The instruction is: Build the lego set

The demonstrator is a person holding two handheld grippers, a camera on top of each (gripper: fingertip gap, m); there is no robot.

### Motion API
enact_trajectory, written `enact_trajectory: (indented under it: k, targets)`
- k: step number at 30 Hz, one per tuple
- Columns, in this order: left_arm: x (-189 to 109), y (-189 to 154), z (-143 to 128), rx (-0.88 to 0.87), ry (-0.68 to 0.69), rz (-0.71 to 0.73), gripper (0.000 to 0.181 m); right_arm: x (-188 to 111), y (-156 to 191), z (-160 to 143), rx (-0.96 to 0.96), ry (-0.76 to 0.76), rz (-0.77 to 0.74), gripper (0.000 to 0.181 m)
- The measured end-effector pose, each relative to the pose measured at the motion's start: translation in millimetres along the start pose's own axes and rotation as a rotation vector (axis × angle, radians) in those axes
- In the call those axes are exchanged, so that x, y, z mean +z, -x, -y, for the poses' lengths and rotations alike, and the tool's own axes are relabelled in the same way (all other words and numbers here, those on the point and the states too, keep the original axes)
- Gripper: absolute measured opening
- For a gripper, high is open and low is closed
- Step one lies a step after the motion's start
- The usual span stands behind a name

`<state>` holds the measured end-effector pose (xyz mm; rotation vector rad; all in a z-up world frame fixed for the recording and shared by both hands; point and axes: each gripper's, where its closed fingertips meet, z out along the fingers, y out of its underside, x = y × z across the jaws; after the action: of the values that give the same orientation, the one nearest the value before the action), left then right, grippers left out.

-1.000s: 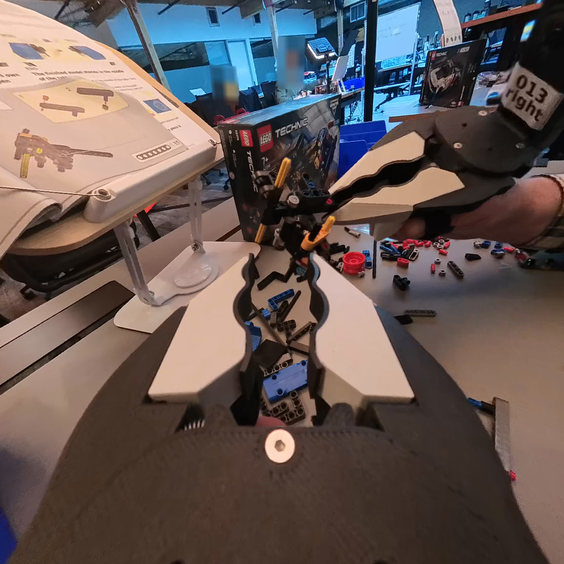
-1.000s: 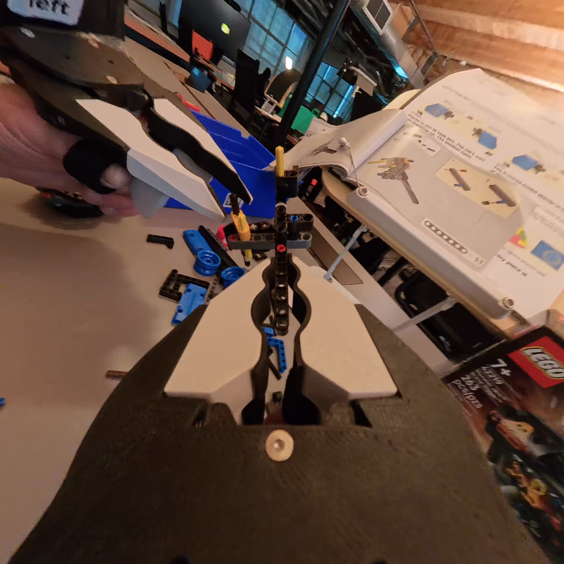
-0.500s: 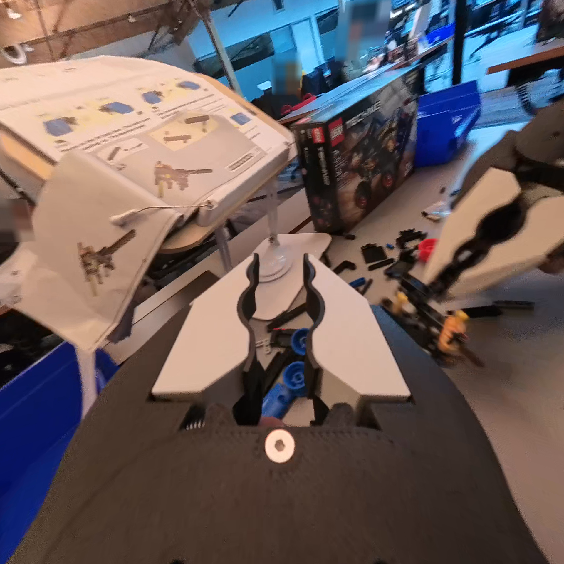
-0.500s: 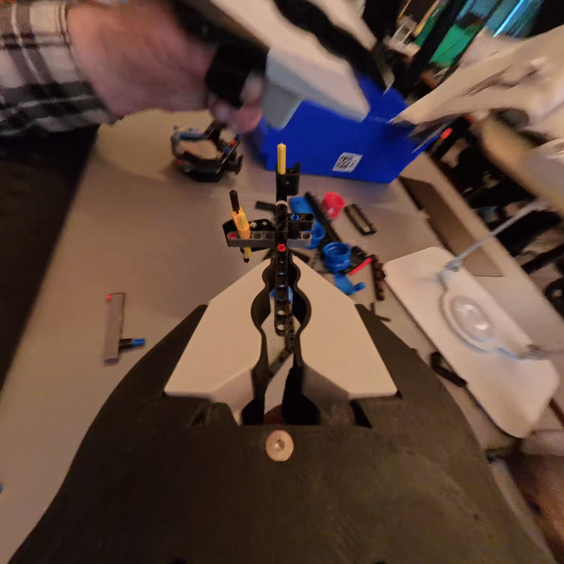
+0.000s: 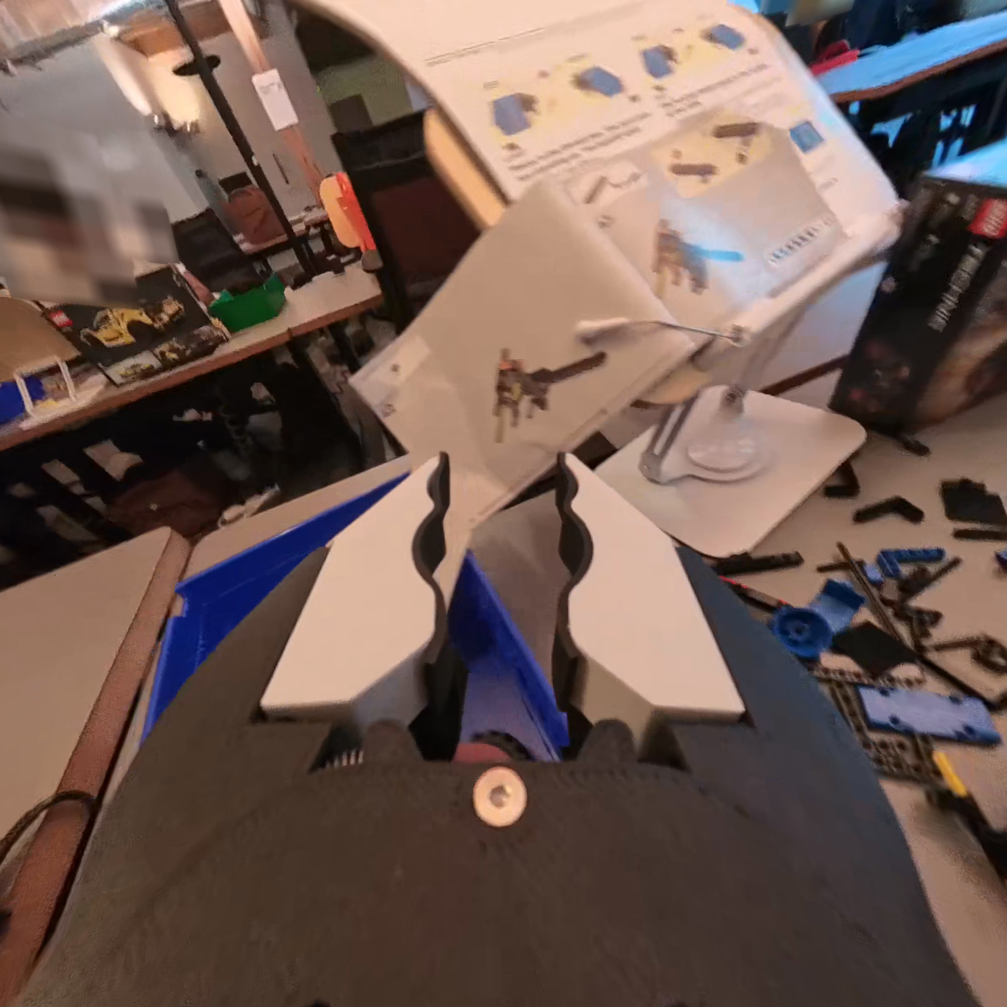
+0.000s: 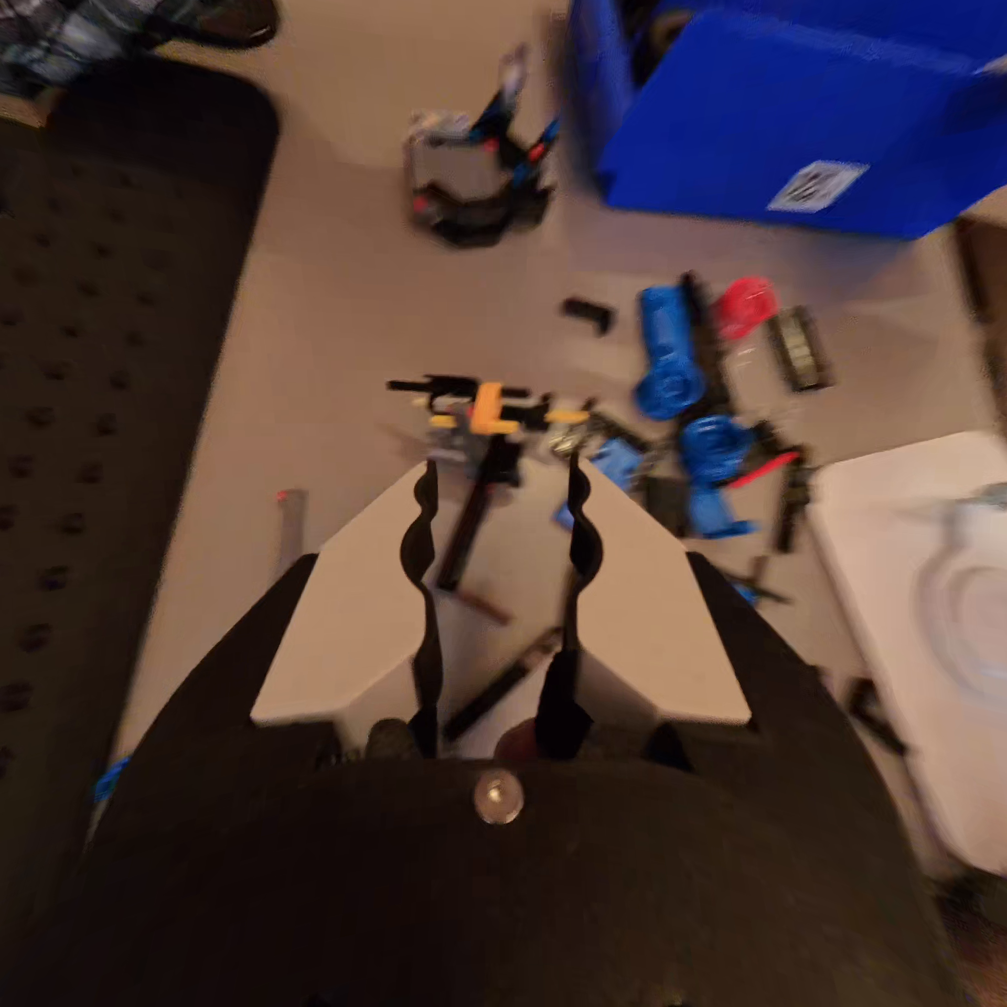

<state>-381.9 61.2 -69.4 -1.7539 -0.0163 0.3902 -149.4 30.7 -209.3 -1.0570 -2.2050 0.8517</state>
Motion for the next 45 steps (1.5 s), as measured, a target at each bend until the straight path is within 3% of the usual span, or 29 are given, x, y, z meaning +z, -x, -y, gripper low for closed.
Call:
enact_trajectory:
  k: [3, 7, 12, 15, 17, 25, 28, 29, 30, 31, 38, 45]
  targets:
    - [33.9, 36.7, -0.7, -0.127, 0.01, -0.014, 0.038, -19.4, -84.0, 38.7, -0.049, -0.051, -0.261, 0.035]
    - [81.0, 65.4, -8.7, -0.287, -0.007, -0.059, 0.04, -34.7, -188.9, 82.5, -0.097, -0.133, -0.552, 0.034]
    - [120.6, 74.1, -29.3, -0.346, 0.031, -0.085, 0.038, -9.3, -243.0, 95.4, -0.163, -0.091, -0.638, 0.021]
    - [128.6, 66.7, -25.7, -0.379, -0.004, -0.156, 0.019, -0.9, -240.3, 100.1, -0.161, -0.113, -0.593, 0.0]
    - [127.3, 68.8, -21.6, -0.357, -0.034, -0.15, 0.0, -0.3, -236.6, 99.7, -0.209, -0.107, -0.587, 0.0]
    - [113.2, 64.5, 1.3, -0.339, -0.102, -0.22, 0.0, 15.0, -218.8, 85.4, -0.31, -0.034, -0.477, 0.0]
    - [100.8, 54.3, 23.0, -0.36, -0.155, -0.311, 0.0, 18.0, -215.4, 79.6, -0.309, 0.005, -0.447, 0.0]
    - [95.6, 50.8, 33.7, -0.38, -0.182, -0.341, 0.0, 17.5, -212.4, 77.9, -0.319, 0.025, -0.431, 0.007]
    - [89.6, 43.8, 46.1, -0.401, -0.208, -0.392, 0.0, 14.4, -209.3, 78.1, -0.342, 0.041, -0.427, 0.024]
    - [83.8, 35.5, 58.5, -0.412, -0.229, -0.444, 0.0, 8.2, -206.3, 83.2, -0.362, 0.029, -0.439, 0.027]
    - [67.5, -20.9, 133.6, -0.353, -0.305, -0.615, 0.0, -23.8, -177.3, 123.1, -0.408, -0.142, -0.421, 0.034]
    - [63.0, -66.3, 169.8, -0.247, -0.297, -0.69, 0.004, -62.4, -224.6, 113.2, -0.296, -0.179, -0.678, 0.032]
